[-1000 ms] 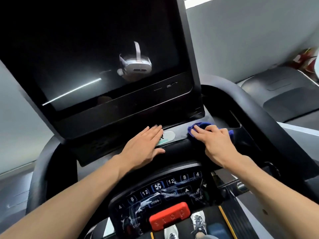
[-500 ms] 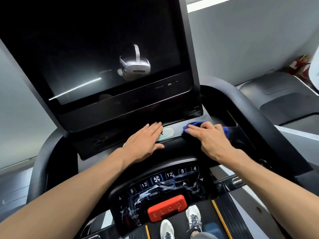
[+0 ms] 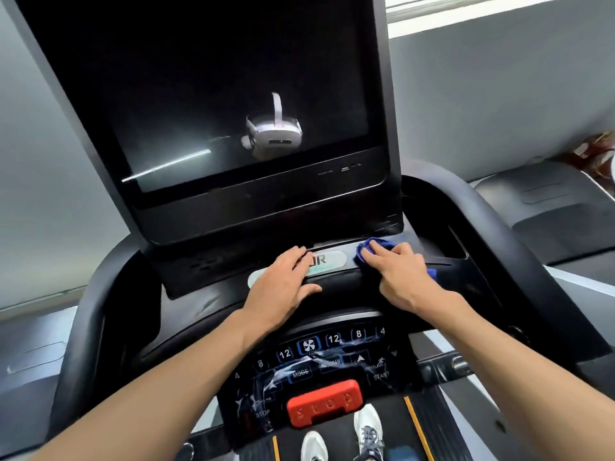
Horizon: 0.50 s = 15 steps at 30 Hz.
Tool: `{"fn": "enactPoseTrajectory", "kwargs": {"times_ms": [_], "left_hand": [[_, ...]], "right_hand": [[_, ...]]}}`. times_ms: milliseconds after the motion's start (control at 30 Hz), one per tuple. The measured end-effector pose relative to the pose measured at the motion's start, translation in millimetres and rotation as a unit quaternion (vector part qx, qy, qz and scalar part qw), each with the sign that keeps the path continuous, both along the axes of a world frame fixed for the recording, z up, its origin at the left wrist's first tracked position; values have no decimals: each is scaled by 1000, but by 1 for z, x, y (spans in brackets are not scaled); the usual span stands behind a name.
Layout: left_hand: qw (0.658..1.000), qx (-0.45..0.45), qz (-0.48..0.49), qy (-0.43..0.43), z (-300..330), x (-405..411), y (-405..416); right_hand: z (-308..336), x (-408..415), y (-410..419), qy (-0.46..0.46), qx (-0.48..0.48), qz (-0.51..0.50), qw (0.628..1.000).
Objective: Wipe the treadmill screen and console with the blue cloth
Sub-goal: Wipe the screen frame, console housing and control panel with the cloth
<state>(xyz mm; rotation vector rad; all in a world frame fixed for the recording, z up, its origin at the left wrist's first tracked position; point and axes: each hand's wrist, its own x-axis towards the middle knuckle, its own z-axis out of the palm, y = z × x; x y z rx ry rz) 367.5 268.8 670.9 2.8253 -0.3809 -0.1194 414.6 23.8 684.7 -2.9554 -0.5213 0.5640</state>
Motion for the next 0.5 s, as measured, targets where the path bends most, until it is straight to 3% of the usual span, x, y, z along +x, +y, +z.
{"fn": "enactPoseTrajectory", "kwargs": {"times_ms": [100, 200, 367, 500], "left_hand": [[998, -24, 52, -30, -1, -6, 10], [999, -35, 35, -13, -2, -7, 23], [998, -55, 25, 3, -5, -9, 28], [996, -73, 51, 6, -9, -11, 25]], "right_hand": [[2, -14, 52, -18, 82, 118, 989], [-4, -13, 51, -56, 153, 192, 968], [-1, 9, -18, 31, 217, 105, 970], [13, 12, -11, 45, 239, 39, 969]]}}
